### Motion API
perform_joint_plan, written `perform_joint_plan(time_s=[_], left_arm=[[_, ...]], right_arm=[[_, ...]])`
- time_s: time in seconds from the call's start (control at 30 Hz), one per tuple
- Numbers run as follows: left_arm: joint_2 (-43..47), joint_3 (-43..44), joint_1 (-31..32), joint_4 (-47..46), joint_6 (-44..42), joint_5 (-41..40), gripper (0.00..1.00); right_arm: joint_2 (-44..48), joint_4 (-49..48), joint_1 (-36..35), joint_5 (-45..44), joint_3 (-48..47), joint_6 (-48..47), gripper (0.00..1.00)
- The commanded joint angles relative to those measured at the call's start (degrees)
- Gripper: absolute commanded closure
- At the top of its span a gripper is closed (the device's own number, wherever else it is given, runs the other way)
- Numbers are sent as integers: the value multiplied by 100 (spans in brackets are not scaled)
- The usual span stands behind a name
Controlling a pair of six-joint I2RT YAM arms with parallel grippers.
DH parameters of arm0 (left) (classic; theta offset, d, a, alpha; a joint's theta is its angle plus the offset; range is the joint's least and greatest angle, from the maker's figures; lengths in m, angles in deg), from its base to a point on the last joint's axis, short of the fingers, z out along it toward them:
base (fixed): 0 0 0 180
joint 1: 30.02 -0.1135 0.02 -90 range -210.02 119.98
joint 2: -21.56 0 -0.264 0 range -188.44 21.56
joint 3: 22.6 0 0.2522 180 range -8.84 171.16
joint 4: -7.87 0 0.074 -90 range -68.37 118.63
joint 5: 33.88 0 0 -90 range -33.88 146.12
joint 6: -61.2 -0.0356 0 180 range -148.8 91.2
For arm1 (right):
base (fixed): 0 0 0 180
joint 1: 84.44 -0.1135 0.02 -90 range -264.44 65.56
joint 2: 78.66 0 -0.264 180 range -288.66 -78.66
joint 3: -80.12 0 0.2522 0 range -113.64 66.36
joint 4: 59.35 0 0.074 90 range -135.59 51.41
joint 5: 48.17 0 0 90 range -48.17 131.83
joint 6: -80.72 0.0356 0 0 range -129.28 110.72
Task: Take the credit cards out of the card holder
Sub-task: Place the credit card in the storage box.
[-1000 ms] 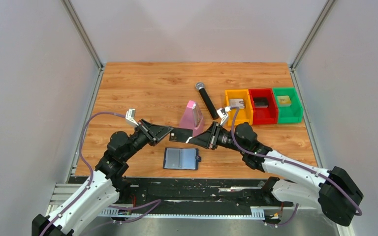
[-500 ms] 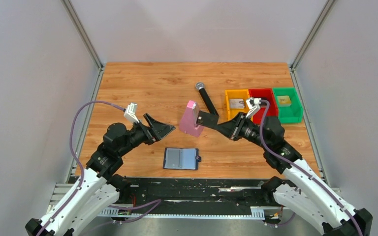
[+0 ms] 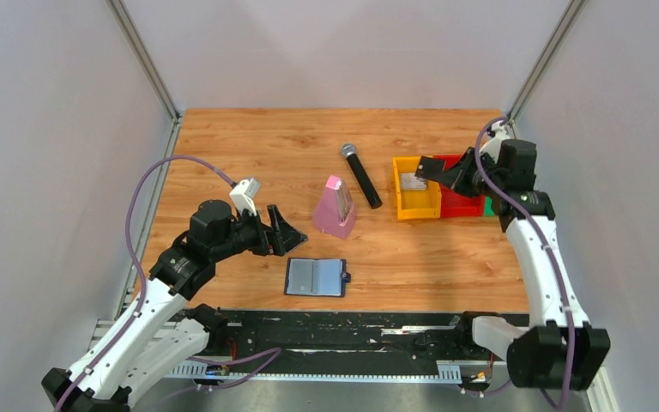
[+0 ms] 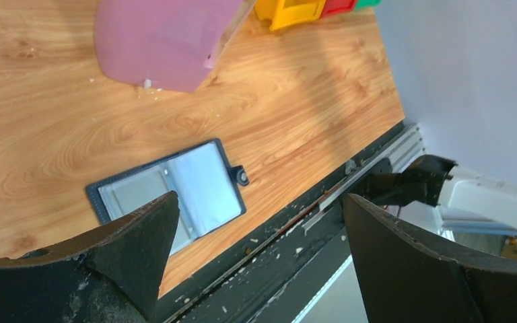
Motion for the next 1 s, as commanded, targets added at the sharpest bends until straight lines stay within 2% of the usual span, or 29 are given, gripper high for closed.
perform_joint_plan(time_s=[0.0,0.07,0.17,0.5,0.7,0.97], left_arm=[[-33,169,13,254,-498,180,0],[-44,150,11,285,-559,174,0],[-93,124,11,315,-631,132,0],[-264,79,6,238,-587,-45,0],[-275,237,5,382,-664,-552,0],[-242,234,-2,437,-648,-896,0]], right_arm=[[-840,805,1074,353,-908,-895,100],[-1430,1142,1479,707,-1371,-1109,100],[-2155,1705,1728,433,-2047,-1488,100],[-3783,2526,1971,-13,-3430,-2482,100],[-4469,2791,1968,-256,-3993,-2670,100],[-4989,2866,1864,185,-4217,-2905,100]])
